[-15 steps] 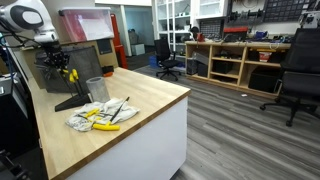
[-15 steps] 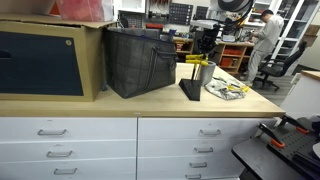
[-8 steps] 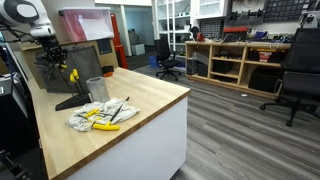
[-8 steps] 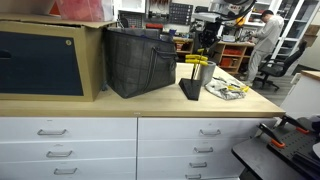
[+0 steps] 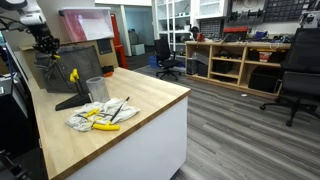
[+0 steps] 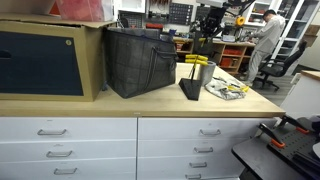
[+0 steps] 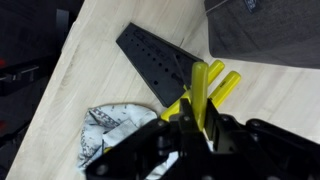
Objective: Take the two yellow objects off of the stand
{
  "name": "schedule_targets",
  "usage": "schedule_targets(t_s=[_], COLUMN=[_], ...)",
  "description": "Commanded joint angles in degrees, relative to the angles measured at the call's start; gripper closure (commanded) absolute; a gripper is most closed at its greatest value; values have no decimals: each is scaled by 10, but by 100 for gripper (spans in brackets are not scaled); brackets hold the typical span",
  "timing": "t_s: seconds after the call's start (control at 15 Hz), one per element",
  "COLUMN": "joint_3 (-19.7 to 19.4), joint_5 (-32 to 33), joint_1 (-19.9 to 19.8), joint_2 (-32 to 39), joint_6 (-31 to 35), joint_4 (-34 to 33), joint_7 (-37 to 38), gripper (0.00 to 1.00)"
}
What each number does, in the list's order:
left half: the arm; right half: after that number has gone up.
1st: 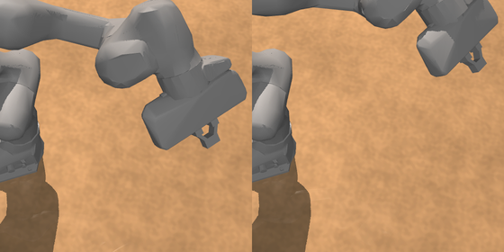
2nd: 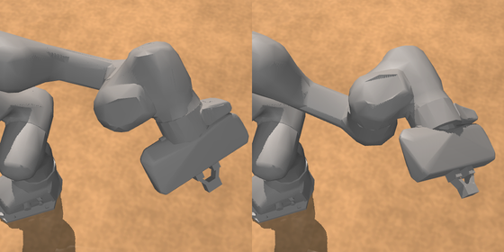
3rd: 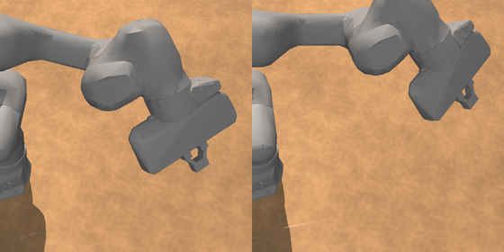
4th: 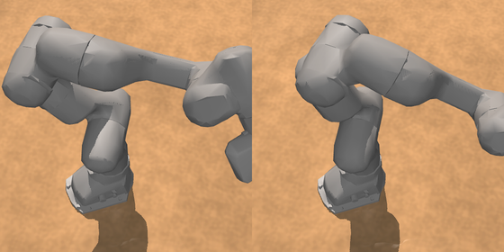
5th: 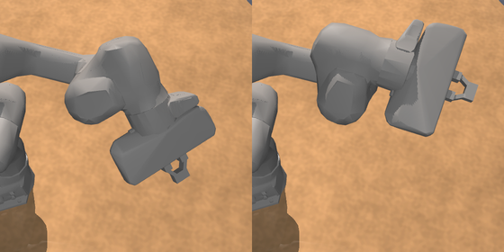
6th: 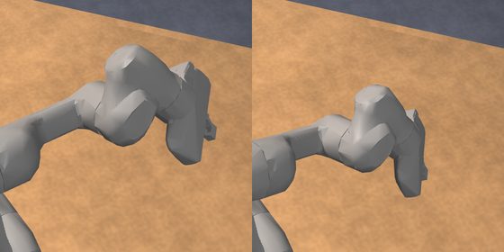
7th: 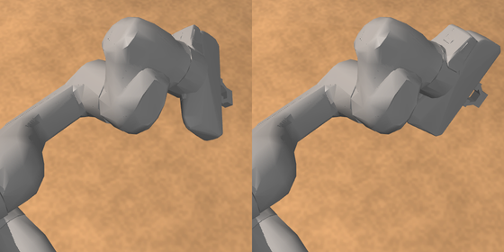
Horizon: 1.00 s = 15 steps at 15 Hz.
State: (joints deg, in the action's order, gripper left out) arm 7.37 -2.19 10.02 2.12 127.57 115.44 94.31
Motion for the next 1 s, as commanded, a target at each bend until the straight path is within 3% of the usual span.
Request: schedule_targets(t_s=[0.0,0.2,0.6,0.93], joint_3=[5,3,5,10], joint_5=[-56,-72,-19,91], joint_1=[-5,-9,-19,-28], joint_2=[-44,-65,-95,-100], joint_6=[-41,-84,-161,-166], joint_4=[21,31,67,92], joint_7=[-73,-110,-123,-96], gripper=[96,96,96,96])
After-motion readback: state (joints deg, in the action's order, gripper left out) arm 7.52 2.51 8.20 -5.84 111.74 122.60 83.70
